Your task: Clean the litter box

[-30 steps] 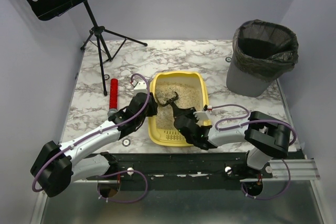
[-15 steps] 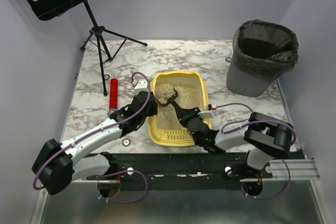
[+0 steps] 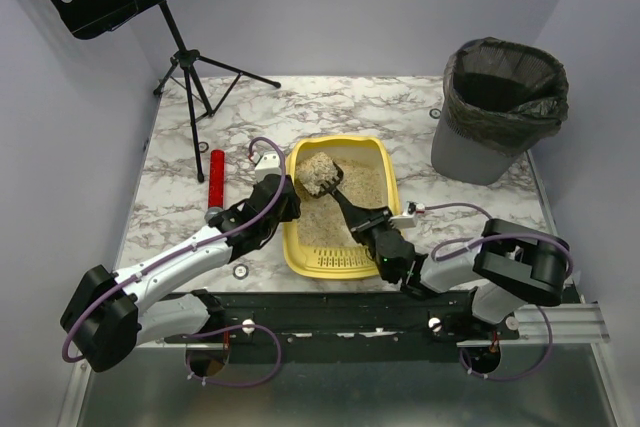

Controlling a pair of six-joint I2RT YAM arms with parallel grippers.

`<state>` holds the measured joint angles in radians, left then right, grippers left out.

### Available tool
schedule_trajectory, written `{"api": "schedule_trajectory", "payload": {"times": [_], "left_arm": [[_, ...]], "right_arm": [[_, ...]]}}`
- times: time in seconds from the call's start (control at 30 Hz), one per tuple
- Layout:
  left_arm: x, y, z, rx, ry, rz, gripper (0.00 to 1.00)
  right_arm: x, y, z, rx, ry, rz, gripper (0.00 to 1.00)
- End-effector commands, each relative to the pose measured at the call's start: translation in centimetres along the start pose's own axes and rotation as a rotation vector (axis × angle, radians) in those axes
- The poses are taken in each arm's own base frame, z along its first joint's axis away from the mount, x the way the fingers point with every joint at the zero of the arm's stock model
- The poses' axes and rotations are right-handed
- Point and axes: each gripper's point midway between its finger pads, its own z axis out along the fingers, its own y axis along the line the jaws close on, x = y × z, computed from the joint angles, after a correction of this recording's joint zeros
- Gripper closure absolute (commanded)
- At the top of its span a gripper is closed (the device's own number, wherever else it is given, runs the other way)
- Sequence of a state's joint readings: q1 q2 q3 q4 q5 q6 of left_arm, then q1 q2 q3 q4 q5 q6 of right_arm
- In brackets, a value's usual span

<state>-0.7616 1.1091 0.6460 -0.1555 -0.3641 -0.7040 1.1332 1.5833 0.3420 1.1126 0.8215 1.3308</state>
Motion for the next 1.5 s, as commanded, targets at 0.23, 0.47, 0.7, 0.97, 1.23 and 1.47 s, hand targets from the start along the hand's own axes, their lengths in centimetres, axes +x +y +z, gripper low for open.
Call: {"api": "schedule_trajectory", "payload": {"times": [0.23, 0.47, 0.7, 0.97, 1.23, 1.47], "left_arm": [[5.1, 1.0, -0.4, -0.019, 0.185, 0.018, 0.89], [5.0, 1.6, -0.3, -0.044, 0.177, 0.018, 0.89], [4.9, 1.9, -0.3, -0.051, 0.175, 0.021, 0.89], [5.0, 1.4, -0.2, -0.017, 0.181, 0.026, 0.89], [5.1, 0.5, -0.2, 0.038, 0.183, 0.037, 0.89], [4.8, 0.5, -0.5, 0.052, 0.170, 0.056, 0.89]], "right_arm": [[-3.1, -0.3, -2.1, 0.021, -0.050, 0.107, 1.00], [-4.7, -1.8, -4.2, 0.090, -0.023, 0.091, 1.00], [-5.4, -0.1, -6.2, 0.047, 0.062, 0.042, 1.00], [-6.5, 1.1, -8.4, -0.042, 0.117, 0.014, 1.00], [-7.2, 2.8, -8.7, -0.111, 0.106, -0.023, 0.99], [-7.4, 3.9, -9.3, -0.160, 0.121, -0.043, 1.00]]}}
